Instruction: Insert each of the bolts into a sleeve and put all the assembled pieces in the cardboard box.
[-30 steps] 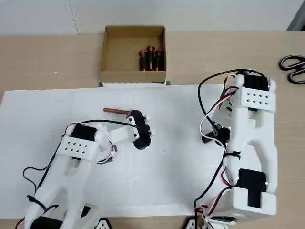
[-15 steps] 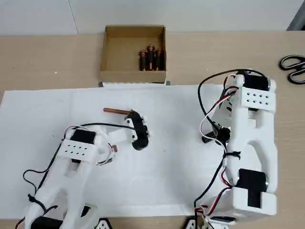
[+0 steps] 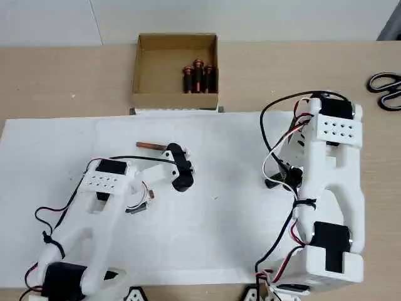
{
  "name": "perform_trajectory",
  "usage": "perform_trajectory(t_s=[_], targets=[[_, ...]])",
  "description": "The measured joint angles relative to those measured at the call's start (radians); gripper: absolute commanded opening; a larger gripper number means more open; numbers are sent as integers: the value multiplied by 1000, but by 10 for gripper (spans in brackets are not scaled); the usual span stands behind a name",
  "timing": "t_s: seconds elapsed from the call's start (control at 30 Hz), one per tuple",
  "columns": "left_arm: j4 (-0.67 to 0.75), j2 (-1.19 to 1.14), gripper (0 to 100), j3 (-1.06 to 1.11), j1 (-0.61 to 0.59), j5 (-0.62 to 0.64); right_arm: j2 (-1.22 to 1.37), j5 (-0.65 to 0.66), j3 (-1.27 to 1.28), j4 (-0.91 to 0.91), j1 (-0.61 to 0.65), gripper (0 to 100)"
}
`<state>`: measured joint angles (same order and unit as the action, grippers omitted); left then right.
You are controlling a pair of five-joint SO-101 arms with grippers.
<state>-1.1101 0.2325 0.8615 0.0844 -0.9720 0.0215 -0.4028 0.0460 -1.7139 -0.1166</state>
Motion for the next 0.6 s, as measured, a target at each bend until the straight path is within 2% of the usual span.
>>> perform_trajectory(t_s=[0.4, 0.6], targets=[[-12, -6, 6, -6, 0, -2, -3, 0, 0, 0, 0, 3], [-181, 28, 6, -153, -6, 52, -155, 0, 0, 0, 58, 3]])
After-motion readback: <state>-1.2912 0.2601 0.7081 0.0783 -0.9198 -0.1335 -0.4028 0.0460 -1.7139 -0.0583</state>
